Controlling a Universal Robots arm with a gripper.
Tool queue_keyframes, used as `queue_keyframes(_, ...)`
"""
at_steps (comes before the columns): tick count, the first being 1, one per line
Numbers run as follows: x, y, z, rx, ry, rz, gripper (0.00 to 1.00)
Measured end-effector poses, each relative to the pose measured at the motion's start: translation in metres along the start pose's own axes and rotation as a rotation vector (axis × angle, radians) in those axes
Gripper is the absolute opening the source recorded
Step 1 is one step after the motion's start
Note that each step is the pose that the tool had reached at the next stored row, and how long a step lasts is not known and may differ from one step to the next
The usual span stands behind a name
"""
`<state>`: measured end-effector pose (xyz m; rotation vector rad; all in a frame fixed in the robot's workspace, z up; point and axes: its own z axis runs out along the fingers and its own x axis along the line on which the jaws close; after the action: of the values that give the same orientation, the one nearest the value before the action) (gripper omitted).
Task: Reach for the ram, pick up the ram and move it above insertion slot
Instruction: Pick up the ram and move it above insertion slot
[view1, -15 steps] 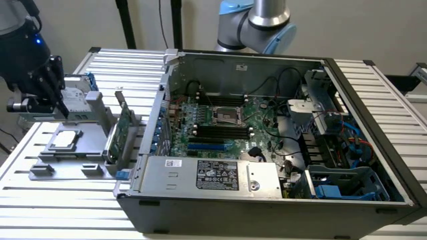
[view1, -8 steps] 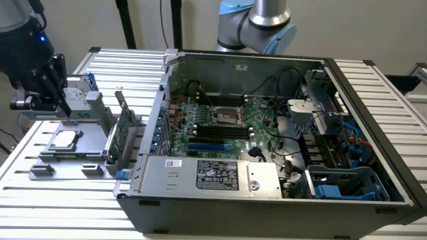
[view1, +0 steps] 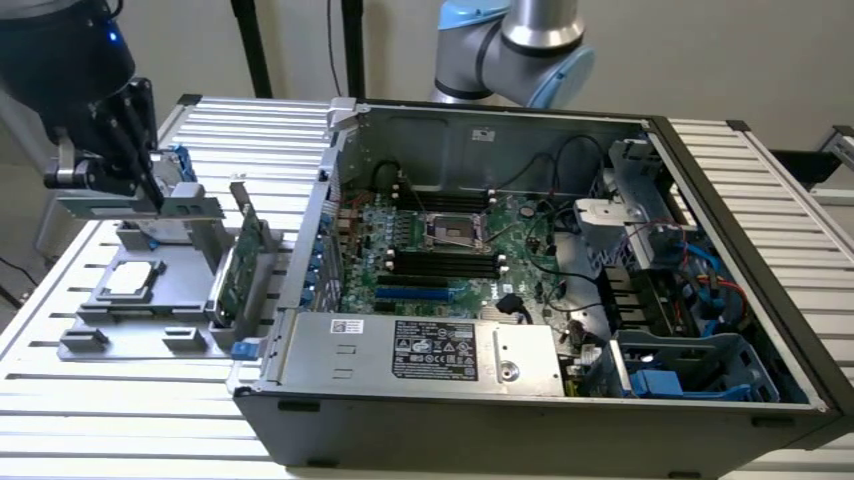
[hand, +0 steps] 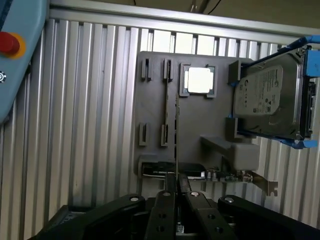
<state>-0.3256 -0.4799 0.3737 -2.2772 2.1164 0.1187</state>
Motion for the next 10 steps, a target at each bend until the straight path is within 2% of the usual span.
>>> queue_keyframes(10,-0.004,-0.0321,-0.0233,0.0001,-0.0004,0.0,0.13)
